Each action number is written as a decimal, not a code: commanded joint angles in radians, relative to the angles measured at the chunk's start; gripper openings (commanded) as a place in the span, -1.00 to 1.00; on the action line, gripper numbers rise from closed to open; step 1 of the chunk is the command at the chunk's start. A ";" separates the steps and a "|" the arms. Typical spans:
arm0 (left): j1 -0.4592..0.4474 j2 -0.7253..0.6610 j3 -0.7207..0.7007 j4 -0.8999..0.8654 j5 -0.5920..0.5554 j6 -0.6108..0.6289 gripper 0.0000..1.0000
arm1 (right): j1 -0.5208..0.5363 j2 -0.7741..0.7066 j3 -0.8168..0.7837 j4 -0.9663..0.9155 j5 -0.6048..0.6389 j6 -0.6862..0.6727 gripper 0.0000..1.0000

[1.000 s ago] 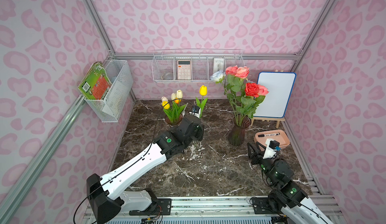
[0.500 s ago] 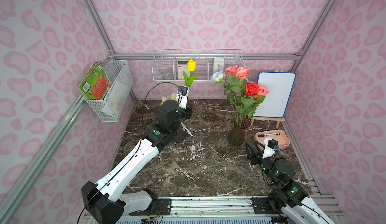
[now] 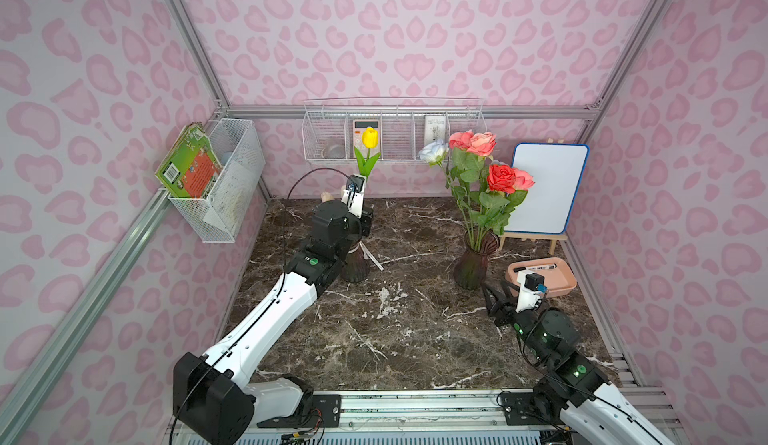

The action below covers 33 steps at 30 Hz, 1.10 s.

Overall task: Arrange the flowers in different vases according to their variety
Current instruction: Insert the flower into the vase, then reset both arms

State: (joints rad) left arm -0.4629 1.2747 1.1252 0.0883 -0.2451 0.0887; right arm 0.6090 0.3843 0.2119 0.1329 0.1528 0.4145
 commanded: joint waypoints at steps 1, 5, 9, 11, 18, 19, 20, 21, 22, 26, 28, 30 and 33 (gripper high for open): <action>0.010 -0.010 -0.030 0.057 -0.013 -0.047 -1.00 | 0.001 0.022 0.017 0.046 -0.028 0.004 0.27; 0.035 -0.037 -0.095 0.080 -0.047 -0.079 -1.00 | 0.000 0.057 0.027 0.055 -0.058 0.009 0.27; 0.041 -0.057 -0.108 0.032 -0.070 -0.108 -0.87 | 0.001 0.097 0.037 0.073 -0.084 0.015 0.27; 0.040 -0.080 -0.103 -0.022 -0.049 -0.155 -0.44 | 0.000 0.126 0.048 0.083 -0.109 0.017 0.29; 0.038 -0.187 -0.080 -0.295 0.072 -0.353 0.23 | 0.001 0.244 0.113 0.112 -0.223 0.025 0.39; 0.034 -0.206 -0.087 -0.311 0.093 -0.375 0.26 | 0.000 0.260 0.121 0.119 -0.237 0.029 0.40; 0.031 -0.226 -0.095 -0.331 0.104 -0.397 0.28 | 0.000 0.272 0.128 0.128 -0.250 0.033 0.41; 0.029 -0.247 -0.106 -0.349 0.121 -0.421 0.32 | 0.001 0.286 0.134 0.136 -0.263 0.037 0.42; 0.027 -0.266 -0.118 -0.358 0.145 -0.437 0.34 | 0.002 0.295 0.141 0.141 -0.275 0.041 0.43; 0.002 -0.345 -0.166 -0.391 0.226 -0.487 0.46 | 0.010 0.331 0.167 0.155 -0.307 0.049 0.48; -0.012 -0.386 -0.188 -0.405 0.255 -0.503 0.58 | 0.011 0.341 0.180 0.151 -0.324 0.043 0.52; -0.029 -0.440 -0.210 -0.424 0.271 -0.518 0.97 | 0.011 0.349 0.197 0.141 -0.334 0.033 0.60; -0.042 -0.519 -0.244 -0.468 0.263 -0.553 0.98 | 0.012 0.346 0.219 0.108 -0.342 0.000 0.98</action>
State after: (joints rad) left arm -0.4988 0.8021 0.9005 -0.3237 -0.0086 -0.4164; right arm 0.6201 0.7338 0.4091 0.2497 -0.1658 0.4477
